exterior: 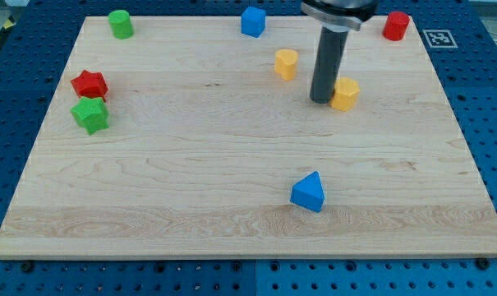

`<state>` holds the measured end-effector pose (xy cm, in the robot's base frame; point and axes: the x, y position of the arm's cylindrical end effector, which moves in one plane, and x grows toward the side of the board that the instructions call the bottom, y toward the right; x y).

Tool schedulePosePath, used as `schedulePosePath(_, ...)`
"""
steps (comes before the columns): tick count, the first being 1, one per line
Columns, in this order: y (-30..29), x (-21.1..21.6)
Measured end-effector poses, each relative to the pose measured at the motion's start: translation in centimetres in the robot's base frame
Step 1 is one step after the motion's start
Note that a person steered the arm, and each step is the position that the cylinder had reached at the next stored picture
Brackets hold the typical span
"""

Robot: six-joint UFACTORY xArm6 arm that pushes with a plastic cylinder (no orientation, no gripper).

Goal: Move yellow hexagon towards center right of the board

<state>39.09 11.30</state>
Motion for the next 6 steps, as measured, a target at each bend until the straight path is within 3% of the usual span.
schedulePosePath(6, 9.8, 0.4)
